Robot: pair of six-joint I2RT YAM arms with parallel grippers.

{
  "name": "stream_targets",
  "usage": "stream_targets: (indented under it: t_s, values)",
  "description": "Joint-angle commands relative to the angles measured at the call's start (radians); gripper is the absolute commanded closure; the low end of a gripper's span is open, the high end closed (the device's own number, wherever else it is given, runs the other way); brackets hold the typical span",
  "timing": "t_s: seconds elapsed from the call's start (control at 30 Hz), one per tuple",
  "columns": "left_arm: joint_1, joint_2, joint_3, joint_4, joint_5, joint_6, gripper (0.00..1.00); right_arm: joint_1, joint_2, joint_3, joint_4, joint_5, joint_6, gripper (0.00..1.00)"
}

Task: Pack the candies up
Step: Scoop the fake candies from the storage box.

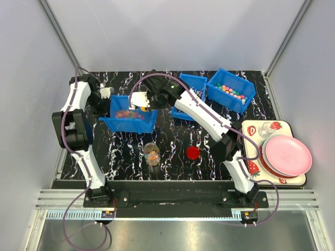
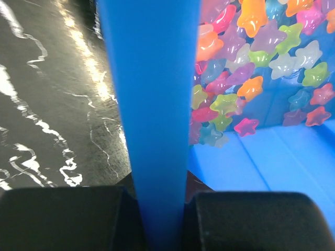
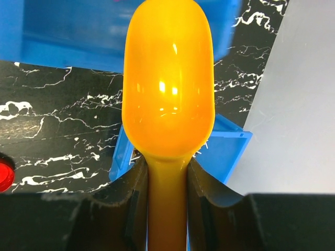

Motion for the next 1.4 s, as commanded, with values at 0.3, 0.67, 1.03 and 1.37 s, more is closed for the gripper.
stream_targets:
  t_s: [0.3, 0.67, 1.03, 1.37]
  values:
    - [0.004, 0.115, 0.094, -0.25, -0.06, -0.01, 1.0, -0.005, -0.041, -0.038, 0.116, 0.032, 0.008, 1.0]
    - [-0.023, 0.01, 0.112, -0.093, -0.471, -0.031, 1.0, -0.008, -0.047, -0.072, 0.154, 0.034, 0.013, 1.0]
    - [-0.062, -0.037, 0.054, -0.043, -0.326, -0.039, 1.0, 0.015, -0.026, -0.088, 0.113, -0.003, -0.041, 1.0]
    - [-0.074, -0.065, -0.018, 0.1, -0.055, -0.083, 1.0, 0.042, 0.068, -0.042, 0.081, 0.09, -0.159, 1.0]
